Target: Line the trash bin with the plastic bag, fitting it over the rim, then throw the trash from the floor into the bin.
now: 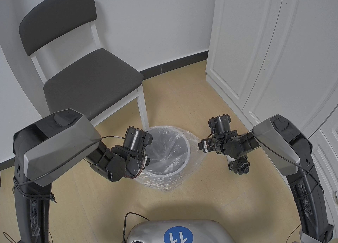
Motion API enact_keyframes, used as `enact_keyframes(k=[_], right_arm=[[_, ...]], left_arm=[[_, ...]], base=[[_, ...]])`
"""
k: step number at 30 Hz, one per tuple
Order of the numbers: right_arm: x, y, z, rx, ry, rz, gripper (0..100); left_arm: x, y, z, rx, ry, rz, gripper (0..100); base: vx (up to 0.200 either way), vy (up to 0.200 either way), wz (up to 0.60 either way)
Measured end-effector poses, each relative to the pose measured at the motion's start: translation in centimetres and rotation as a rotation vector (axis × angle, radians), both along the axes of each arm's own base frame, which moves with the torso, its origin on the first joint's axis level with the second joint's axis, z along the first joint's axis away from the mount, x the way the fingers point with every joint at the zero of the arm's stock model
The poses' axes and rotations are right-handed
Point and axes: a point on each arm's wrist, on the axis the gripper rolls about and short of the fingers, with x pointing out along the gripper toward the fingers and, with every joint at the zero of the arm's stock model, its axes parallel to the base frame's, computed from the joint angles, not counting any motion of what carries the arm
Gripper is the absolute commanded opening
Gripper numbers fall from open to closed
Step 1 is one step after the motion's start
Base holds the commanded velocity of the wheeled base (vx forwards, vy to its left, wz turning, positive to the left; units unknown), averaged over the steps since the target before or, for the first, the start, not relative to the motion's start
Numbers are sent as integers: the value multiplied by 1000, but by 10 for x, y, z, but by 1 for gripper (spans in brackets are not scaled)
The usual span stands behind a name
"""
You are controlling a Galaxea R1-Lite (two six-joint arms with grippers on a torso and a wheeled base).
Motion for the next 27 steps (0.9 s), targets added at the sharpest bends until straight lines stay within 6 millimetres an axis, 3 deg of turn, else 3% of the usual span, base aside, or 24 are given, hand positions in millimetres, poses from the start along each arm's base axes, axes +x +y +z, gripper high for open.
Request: enact_keyframes(k=[16,27], right_arm=[[1,-1,-4,-1,5,-1,100],[2,-3,-6,-2,9,-4,100]], left_arm=[[40,-35,-1,45,3,4,100],[64,-63,-31,169,77,37,100]], base=[[0,0,0],[0,0,0]])
